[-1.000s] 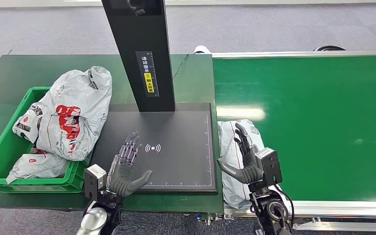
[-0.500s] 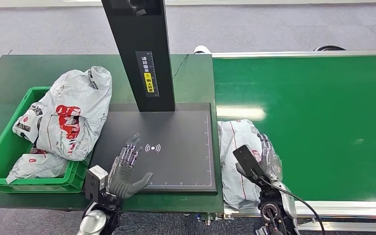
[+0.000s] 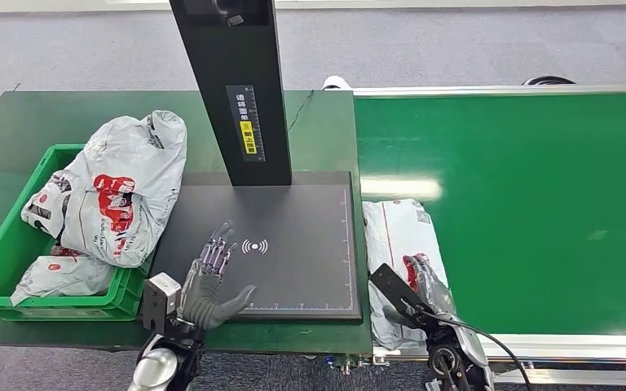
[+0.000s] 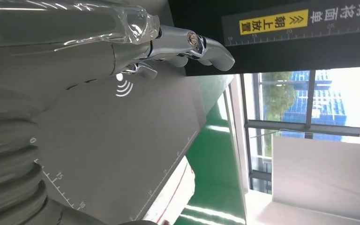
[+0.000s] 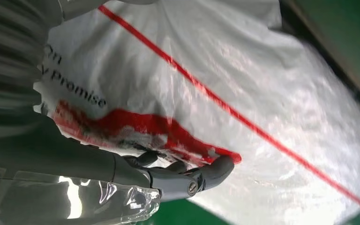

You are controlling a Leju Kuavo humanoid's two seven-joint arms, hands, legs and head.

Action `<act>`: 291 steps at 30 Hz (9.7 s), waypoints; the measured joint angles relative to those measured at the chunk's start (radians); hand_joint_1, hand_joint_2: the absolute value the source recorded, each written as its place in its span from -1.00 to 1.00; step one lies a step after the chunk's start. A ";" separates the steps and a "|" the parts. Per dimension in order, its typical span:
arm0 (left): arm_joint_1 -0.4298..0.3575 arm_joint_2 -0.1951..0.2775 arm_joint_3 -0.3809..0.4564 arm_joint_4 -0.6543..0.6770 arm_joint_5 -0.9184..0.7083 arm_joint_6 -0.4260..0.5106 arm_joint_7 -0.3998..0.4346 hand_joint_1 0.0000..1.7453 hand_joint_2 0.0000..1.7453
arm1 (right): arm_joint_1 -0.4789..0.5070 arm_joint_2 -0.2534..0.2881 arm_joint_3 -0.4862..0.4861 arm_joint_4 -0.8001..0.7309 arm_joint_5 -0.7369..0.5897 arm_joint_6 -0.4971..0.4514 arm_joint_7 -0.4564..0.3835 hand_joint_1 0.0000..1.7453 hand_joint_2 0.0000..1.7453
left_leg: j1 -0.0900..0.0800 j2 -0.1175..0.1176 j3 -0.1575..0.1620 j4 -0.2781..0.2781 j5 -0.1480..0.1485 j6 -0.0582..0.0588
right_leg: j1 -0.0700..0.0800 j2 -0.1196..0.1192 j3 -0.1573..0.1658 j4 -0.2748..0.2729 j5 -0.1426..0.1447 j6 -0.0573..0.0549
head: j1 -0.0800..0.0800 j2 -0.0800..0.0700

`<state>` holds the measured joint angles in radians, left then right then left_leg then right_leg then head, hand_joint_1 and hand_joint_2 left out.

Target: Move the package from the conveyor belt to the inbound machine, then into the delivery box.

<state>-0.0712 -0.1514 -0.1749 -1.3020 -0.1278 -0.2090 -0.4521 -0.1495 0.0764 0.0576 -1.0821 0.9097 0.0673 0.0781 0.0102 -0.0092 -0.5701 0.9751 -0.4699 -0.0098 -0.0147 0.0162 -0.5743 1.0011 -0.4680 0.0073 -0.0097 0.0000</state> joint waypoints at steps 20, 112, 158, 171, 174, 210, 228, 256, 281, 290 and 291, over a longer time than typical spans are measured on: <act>-0.035 -0.001 -0.015 0.035 0.002 0.016 0.000 -1.00 1.00 | -0.099 -0.004 0.058 0.185 0.020 0.049 -0.058 1.00 1.00 | 0.000 0.011 0.009 0.000 -0.002 -0.001 | 0.000 0.008 0.006 0.000 0.001 -0.001 | 0.000 0.000; -0.016 0.021 -0.018 -0.039 0.087 0.144 -0.124 -1.00 1.00 | -0.266 -0.008 0.578 0.081 -0.136 -0.053 -0.534 1.00 1.00 | 0.001 0.004 0.001 0.000 -0.001 -0.001 | 0.001 0.003 0.000 0.000 0.002 -0.002 | 0.000 0.000; -0.068 0.039 -0.117 -0.001 -0.195 0.309 -0.107 -1.00 1.00 | -0.216 0.029 0.299 -0.007 -0.622 -0.191 -0.747 -1.00 1.00 | 0.001 0.004 0.002 0.000 -0.001 -0.001 | 0.001 0.003 0.000 0.000 0.002 -0.002 | 0.000 0.000; -0.102 0.051 -0.202 0.027 -0.494 0.411 0.003 -1.00 1.00 | -0.118 0.026 0.184 -0.107 -0.883 -0.037 -0.707 -1.00 1.00 | 0.000 0.003 0.001 0.000 -0.001 -0.001 | 0.001 0.002 0.000 0.000 0.002 -0.002 | 0.000 0.000; -0.111 0.052 -0.221 0.042 -0.558 0.440 0.031 -1.00 1.00 | -0.086 0.026 0.145 -0.119 -0.938 0.006 -0.698 -1.00 1.00 | 0.000 0.004 0.001 0.000 -0.001 -0.001 | 0.001 0.002 0.000 0.000 0.002 -0.002 | 0.000 0.000; -0.479 -0.002 -0.186 0.513 -1.044 0.392 0.503 -0.99 1.00 | -0.001 0.119 0.090 -0.060 -0.938 0.074 -0.613 -1.00 1.00 | 0.000 0.001 0.005 0.000 0.001 0.001 | 0.001 0.000 0.005 0.000 0.002 -0.002 | 0.000 0.000; -0.589 -0.004 -0.312 0.677 -1.088 0.154 0.332 1.00 1.00 | -0.026 0.119 0.084 -0.003 -0.937 0.057 -0.618 -1.00 1.00 | -0.002 -0.014 0.014 0.000 0.003 0.003 | -0.002 -0.016 0.020 0.000 -0.001 0.002 | 0.000 0.000; -0.345 0.088 -0.304 0.267 -0.857 0.730 0.015 1.00 1.00 | 0.014 0.093 0.072 -0.056 -1.004 0.050 -0.620 -1.00 1.00 | -0.002 -0.008 0.003 0.001 0.003 0.002 | -0.001 -0.013 0.006 0.000 -0.001 0.002 | 0.000 0.000; -0.115 0.102 0.199 -0.133 -0.766 0.892 -0.142 1.00 1.00 | 0.088 0.070 0.064 -0.130 -1.026 0.009 -0.641 -1.00 1.00 | -0.001 -0.006 0.001 0.000 0.003 0.002 | 0.000 -0.010 0.004 0.000 -0.001 0.002 | 0.000 0.000; -0.102 0.111 0.265 -0.134 -0.764 0.892 -0.128 1.00 1.00 | 0.093 0.070 0.059 -0.142 -1.025 0.009 -0.636 -1.00 1.00 | -0.001 -0.006 0.001 0.000 0.003 0.002 | -0.001 -0.010 0.005 0.000 -0.001 0.002 | 0.000 0.000; -0.102 0.111 0.267 -0.134 -0.765 0.892 -0.127 1.00 1.00 | 0.093 0.070 0.058 -0.142 -1.025 0.009 -0.636 -1.00 1.00 | -0.001 -0.006 0.001 0.000 0.003 0.002 | -0.001 -0.010 0.004 0.000 -0.001 0.002 | 0.000 0.000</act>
<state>-0.1734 -0.0408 0.0923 -1.4355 -0.8924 0.6825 -0.5795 -0.0560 0.1461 0.1161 -1.2240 -0.1152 0.0763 -0.5577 0.0094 -0.0155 -0.5688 0.9754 -0.4673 -0.0076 -0.0154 0.0064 -0.5698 1.0012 -0.4693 0.0089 -0.0097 0.0000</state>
